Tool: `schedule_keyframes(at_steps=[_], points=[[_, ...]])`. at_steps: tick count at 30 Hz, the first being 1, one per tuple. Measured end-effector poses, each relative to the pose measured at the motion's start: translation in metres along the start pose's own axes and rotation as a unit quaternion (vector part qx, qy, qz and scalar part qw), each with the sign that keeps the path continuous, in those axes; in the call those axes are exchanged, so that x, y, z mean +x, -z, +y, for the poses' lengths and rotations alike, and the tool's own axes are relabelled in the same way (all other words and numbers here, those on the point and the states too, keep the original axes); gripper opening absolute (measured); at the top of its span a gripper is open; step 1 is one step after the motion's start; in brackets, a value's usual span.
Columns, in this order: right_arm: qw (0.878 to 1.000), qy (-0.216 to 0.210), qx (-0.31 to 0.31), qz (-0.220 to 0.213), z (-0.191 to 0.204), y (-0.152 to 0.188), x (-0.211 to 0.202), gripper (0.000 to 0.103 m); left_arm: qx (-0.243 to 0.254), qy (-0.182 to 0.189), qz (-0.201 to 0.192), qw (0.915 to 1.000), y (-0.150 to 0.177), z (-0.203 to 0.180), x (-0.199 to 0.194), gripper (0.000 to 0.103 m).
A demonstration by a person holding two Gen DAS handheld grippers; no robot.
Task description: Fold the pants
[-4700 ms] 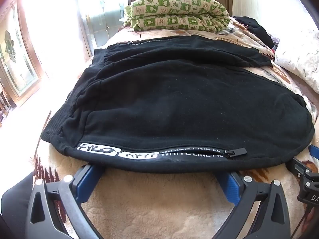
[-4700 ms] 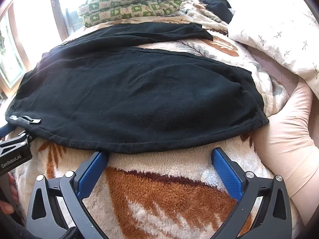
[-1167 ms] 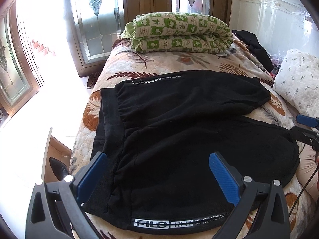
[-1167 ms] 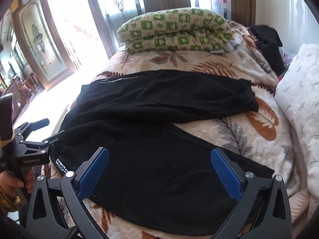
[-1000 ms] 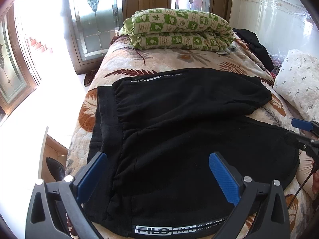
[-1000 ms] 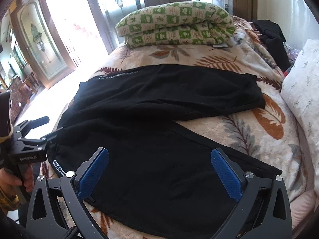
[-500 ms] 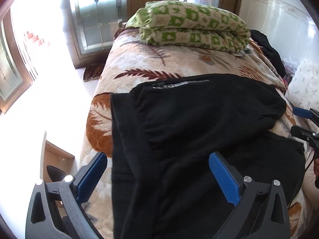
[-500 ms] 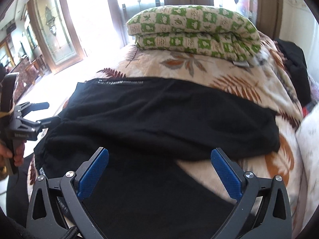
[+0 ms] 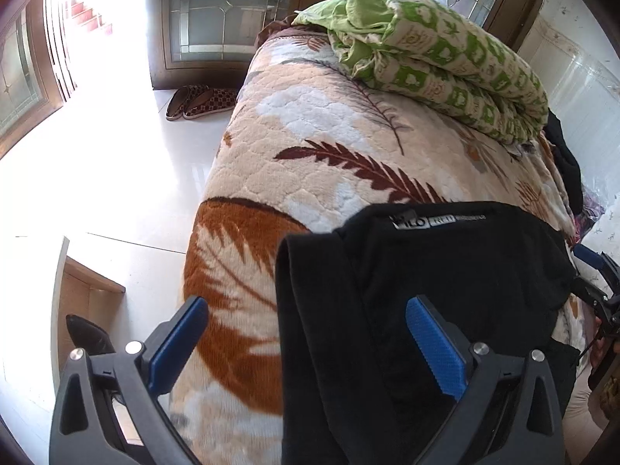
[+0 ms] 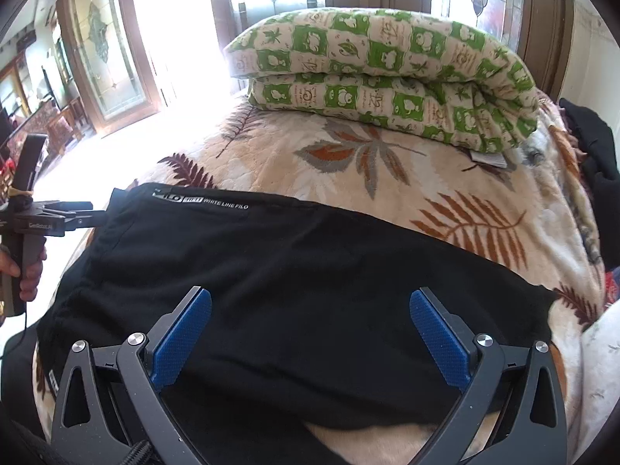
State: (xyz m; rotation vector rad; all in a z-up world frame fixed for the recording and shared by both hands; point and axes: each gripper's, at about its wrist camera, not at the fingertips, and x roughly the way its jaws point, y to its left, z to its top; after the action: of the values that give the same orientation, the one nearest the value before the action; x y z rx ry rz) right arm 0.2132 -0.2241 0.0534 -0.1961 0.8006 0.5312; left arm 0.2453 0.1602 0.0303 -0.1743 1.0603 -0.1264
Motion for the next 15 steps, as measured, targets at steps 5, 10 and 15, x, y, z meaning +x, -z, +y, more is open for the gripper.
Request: schedule_keyframes(at_steps=[5,10,15], points=[[1.0,-0.002,-0.03,0.007,-0.002,-0.012,0.019,0.103,0.029,-0.01,0.005,0.9995,-0.013,-0.005,0.02,0.091],[0.995,0.001,-0.092,0.031,-0.01,-0.03,0.04,0.103,0.058,-0.006,0.005,0.9983,-0.013,-0.015,0.028,0.075],[0.987,-0.009,-0.149,0.064,-0.016,-0.05,0.067,0.097,0.076,0.003,-0.005,0.9971,-0.012,-0.026,0.018,0.038]])
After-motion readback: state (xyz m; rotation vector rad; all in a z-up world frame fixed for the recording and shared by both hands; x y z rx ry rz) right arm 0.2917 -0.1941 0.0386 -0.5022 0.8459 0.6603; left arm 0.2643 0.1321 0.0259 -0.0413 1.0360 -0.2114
